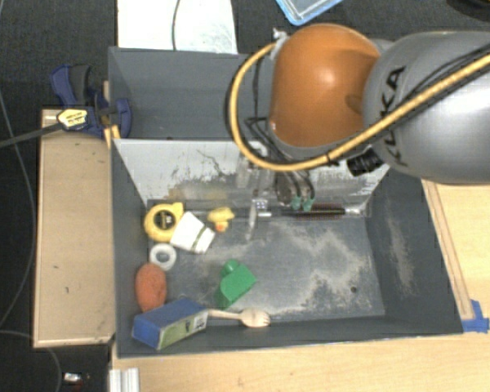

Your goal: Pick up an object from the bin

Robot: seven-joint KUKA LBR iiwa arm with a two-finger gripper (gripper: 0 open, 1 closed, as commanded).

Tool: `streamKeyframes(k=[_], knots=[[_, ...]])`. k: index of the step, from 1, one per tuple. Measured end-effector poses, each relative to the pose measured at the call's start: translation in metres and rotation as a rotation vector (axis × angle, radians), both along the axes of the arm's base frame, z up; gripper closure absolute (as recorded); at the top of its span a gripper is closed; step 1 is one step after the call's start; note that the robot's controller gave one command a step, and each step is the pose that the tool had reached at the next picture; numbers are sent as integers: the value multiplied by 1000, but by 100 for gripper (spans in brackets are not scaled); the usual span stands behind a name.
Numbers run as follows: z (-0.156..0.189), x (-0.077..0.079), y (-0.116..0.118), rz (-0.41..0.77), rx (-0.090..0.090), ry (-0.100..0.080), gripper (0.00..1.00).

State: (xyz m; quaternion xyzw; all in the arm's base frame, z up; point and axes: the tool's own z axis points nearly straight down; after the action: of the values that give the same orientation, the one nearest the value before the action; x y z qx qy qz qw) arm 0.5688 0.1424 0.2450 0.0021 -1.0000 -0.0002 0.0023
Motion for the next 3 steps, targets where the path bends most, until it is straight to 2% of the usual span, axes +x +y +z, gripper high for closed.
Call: streamKeyframes(k=[1,2,3], knots=[[4,2,-1,-4,1,-8,0],[-76,5,30,29,3,-13,0],[-83,3,76,23,7,-23,0]])
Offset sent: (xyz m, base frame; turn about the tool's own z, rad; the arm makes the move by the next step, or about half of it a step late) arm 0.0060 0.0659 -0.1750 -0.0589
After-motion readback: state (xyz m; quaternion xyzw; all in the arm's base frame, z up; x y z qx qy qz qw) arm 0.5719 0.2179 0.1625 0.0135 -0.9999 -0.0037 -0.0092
